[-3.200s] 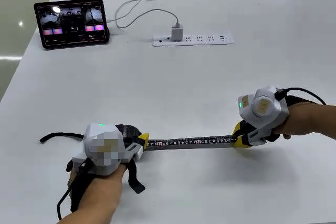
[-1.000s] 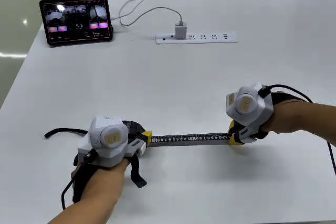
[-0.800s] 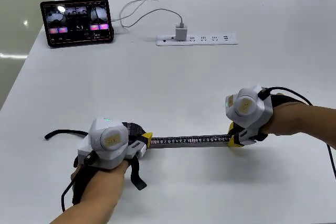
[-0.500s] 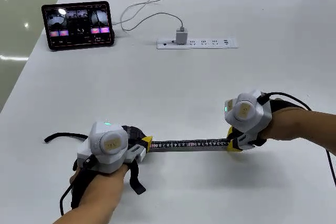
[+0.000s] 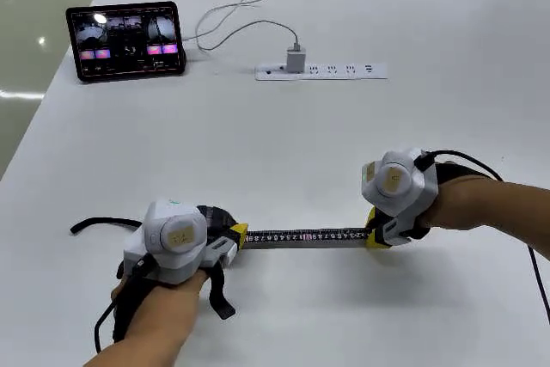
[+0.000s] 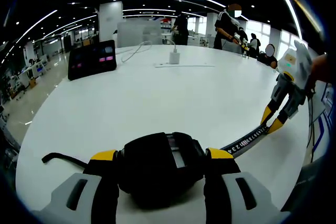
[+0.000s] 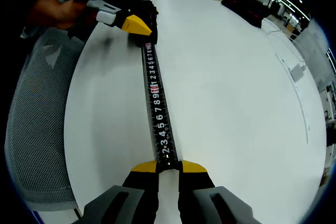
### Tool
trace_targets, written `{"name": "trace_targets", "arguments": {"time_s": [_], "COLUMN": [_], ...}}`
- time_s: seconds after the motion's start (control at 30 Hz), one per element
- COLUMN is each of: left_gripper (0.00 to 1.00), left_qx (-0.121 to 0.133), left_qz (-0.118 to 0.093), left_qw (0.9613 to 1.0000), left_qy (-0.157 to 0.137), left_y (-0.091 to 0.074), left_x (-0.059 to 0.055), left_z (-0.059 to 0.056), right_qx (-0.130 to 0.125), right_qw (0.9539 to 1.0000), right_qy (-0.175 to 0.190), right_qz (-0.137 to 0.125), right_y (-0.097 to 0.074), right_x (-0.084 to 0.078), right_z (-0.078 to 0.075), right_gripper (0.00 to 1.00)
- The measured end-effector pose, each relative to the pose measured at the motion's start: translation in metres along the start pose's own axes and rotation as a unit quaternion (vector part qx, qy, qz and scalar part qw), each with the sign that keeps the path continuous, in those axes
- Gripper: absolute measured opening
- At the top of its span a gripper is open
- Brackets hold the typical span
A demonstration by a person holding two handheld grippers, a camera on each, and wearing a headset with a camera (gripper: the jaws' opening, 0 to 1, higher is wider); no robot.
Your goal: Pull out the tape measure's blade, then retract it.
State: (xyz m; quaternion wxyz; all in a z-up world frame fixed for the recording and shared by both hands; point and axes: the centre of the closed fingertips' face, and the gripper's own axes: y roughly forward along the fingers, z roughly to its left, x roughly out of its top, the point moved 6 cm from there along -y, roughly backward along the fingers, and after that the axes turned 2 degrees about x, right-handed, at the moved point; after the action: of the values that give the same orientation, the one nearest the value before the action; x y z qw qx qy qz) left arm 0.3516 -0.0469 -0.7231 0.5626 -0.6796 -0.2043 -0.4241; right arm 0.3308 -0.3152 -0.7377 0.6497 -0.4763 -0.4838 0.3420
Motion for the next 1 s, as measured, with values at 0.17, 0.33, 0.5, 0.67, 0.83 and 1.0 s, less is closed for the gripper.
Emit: {"name": "trace_targets", "arguments": {"time_s": [0.17,0.33,0.5,0.67,0.83,1.0], "left_gripper": [0.61,0.61,0.61,0.61,0.61,0.61], "left_qx": [0.000,0.000,0.000,0.000,0.000,0.000], "left_qz": [0.000,0.000,0.001,0.000,0.001,0.001], "left_qw": [1.0000,1.0000,1.0000,1.0000,1.0000,1.0000], "left_qy": [0.000,0.000,-0.001,-0.001,-0.001,-0.001], "left_y": [0.000,0.000,0.000,0.000,0.000,0.000], "left_x": [0.000,0.000,0.000,0.000,0.000,0.000], "left_z": [0.000,0.000,0.000,0.000,0.000,0.001], "right_qx": [-0.001,-0.001,0.001,0.001,0.003,0.003], "right_qw": [1.0000,1.0000,1.0000,1.0000,1.0000,1.0000], "right_qy": [0.001,0.001,0.004,0.002,0.003,0.002], "right_qz": [-0.001,-0.002,-0.004,-0.007,-0.007,-0.008], "right_y": [0.001,0.002,0.003,0.004,0.005,0.006], "right_x": [0.003,0.006,0.009,0.012,0.015,0.018], "right_z": [0.001,0.001,0.001,0.002,0.003,0.003], "right_gripper": [0.09,0.09,0.09,0.09,0.09,0.10]}}
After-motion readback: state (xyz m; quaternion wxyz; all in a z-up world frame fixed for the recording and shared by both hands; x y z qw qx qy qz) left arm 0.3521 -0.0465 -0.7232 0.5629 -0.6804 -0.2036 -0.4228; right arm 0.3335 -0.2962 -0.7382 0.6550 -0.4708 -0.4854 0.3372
